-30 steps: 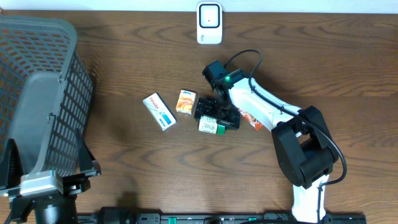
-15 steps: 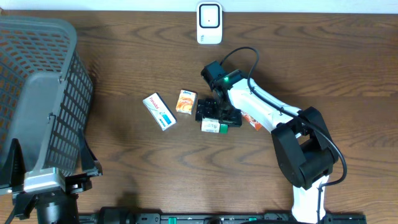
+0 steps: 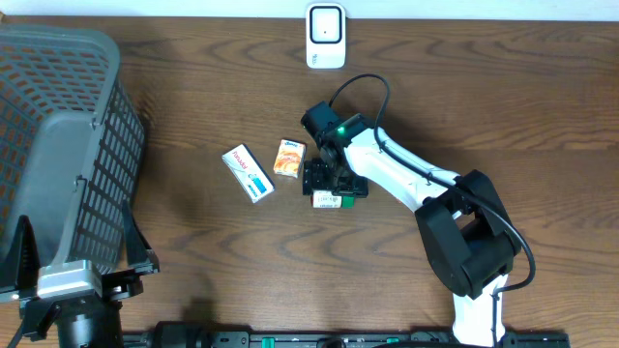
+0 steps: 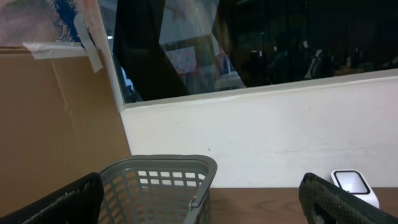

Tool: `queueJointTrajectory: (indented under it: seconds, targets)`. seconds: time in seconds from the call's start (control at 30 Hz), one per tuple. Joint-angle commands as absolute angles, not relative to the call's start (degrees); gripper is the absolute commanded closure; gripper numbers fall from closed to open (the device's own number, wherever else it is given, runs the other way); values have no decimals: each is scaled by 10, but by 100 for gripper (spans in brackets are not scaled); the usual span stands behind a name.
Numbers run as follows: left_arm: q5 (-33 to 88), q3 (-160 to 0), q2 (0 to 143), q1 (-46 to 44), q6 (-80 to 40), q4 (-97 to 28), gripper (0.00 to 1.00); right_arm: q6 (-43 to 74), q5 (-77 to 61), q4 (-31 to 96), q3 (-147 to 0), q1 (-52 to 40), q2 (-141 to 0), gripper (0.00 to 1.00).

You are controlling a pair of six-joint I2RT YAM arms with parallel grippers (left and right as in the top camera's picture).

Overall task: Scan the item barcode
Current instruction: 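Lower the right gripper onto the green-capped pill bottle and grasp it, then lift the pill bottle and carry it up toward the white scanner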

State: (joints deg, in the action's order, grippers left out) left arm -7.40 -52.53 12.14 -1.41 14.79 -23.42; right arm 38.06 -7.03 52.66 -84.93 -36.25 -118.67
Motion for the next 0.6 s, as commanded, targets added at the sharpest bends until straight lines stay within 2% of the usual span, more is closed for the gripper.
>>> queueJointTrajectory:
  seconds: [0.0, 0.3, 0.57]
  targets:
    - [-69, -526, 118, -17, 143, -234, 1, 376, -65, 525, -845, -368, -1192, 19]
    - [-69, -526, 118, -17, 143, -254, 1, 371, -96, 545, -846, -357, -1192, 21]
    - [-69, -526, 118, -17, 143, -257, 1, 295, -42, 551, -846, -356, -1192, 1]
